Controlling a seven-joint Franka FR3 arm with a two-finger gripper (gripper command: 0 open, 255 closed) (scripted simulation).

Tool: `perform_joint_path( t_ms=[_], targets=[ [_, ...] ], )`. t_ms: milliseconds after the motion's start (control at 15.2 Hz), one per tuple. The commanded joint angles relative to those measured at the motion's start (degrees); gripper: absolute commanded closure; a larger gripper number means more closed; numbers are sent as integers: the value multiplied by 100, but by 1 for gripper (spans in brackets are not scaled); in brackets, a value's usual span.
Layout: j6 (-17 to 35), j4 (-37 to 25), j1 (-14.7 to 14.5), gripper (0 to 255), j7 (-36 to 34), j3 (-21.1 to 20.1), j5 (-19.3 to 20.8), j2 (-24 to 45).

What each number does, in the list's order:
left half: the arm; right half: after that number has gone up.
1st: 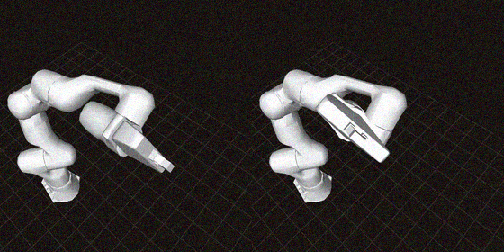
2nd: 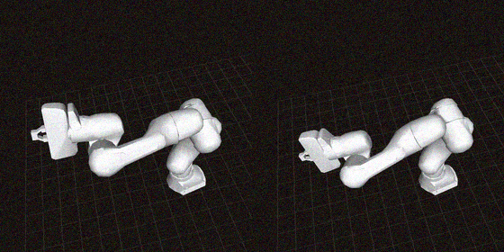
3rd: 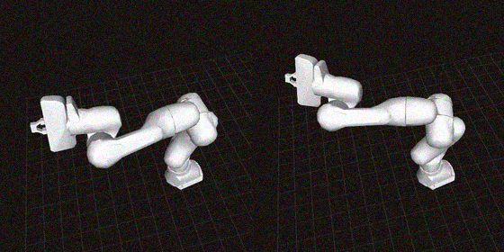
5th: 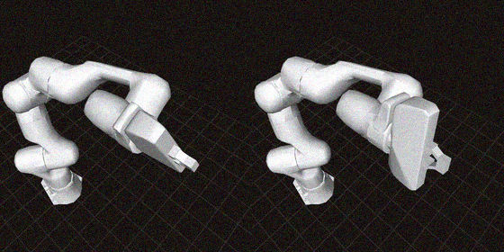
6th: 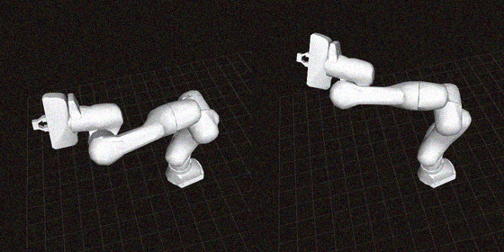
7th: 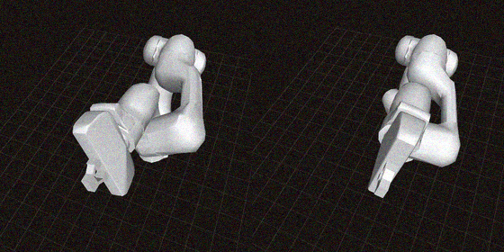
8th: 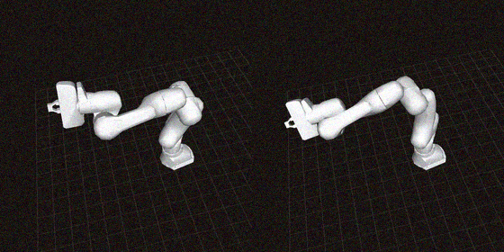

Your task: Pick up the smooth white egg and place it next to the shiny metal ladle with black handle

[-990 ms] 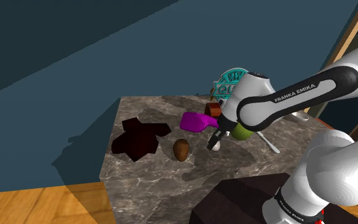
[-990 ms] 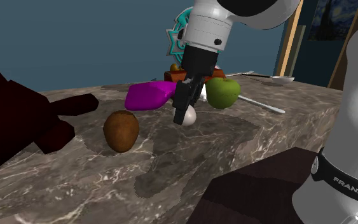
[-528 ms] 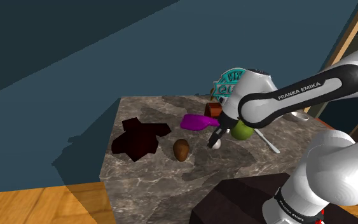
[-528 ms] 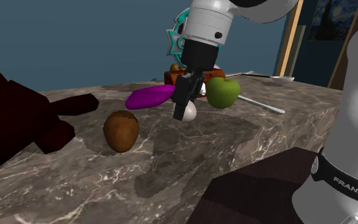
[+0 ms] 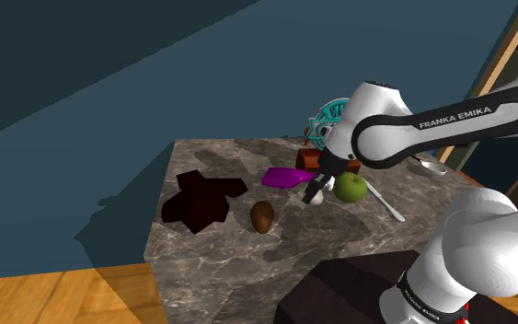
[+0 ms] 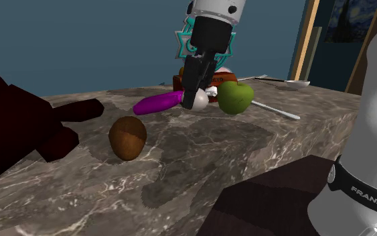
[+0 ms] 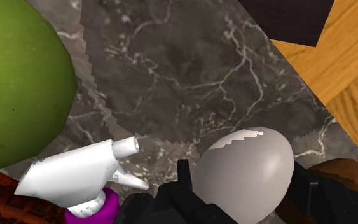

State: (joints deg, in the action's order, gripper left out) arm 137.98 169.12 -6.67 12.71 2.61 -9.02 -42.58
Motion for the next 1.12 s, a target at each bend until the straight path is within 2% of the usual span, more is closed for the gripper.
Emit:
perform_joint_path(
  t_ms=[0,792,1056],
  targets=[
    [-233,-99,28,255,-32,-11,31,-129],
    [-1342,-763,102,255,-191,-51,135,-579],
    [-1615,-667,518,255,419,514,504,-868]
  ],
)
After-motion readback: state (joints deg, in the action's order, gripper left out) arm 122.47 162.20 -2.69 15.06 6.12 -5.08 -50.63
